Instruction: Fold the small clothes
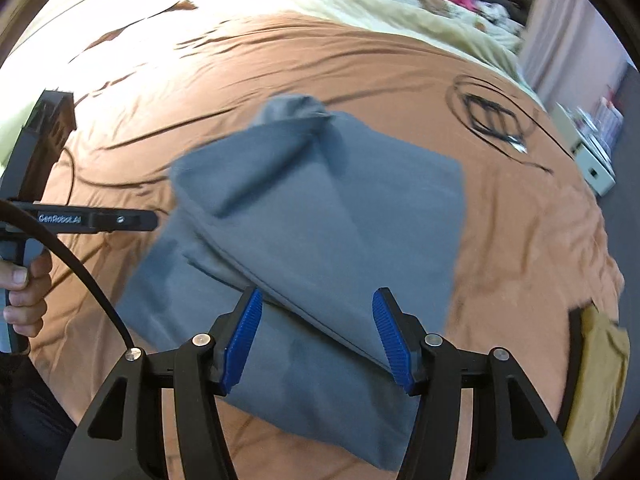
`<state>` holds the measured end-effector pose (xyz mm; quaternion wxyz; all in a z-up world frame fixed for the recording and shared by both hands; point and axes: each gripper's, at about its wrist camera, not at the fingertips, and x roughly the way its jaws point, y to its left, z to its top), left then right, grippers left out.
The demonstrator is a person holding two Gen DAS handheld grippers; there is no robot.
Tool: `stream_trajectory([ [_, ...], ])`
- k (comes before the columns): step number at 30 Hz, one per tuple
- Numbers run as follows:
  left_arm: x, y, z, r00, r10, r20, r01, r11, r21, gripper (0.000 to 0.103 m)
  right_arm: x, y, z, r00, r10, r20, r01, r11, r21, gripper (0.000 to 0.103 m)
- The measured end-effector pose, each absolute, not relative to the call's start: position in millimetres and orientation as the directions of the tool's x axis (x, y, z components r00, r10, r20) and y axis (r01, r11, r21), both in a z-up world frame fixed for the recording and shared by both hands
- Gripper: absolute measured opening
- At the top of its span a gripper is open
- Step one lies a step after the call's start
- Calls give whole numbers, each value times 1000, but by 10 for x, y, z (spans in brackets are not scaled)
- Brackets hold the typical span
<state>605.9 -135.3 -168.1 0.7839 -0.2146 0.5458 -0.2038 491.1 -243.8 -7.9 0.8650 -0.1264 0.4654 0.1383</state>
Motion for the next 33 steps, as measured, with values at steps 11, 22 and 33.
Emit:
stream_trajectory([
  [11, 6173, -1061, -1819, 311, -613, -726, 16, 767, -641, 21, 5158, -1834, -313, 480, 148, -865, -501, 855, -132, 42],
  [22, 6220, -954, -1862, 309, -635, -708, -17, 740, -672, 17, 5340, -1476, -408, 512, 154, -845, -558, 808, -191, 2],
  [33, 6209, -1117, -1826, 320, -640, -699, 13, 740, -672, 17, 5402, -2011, 65, 602, 131, -787, -444, 875, -194, 0],
])
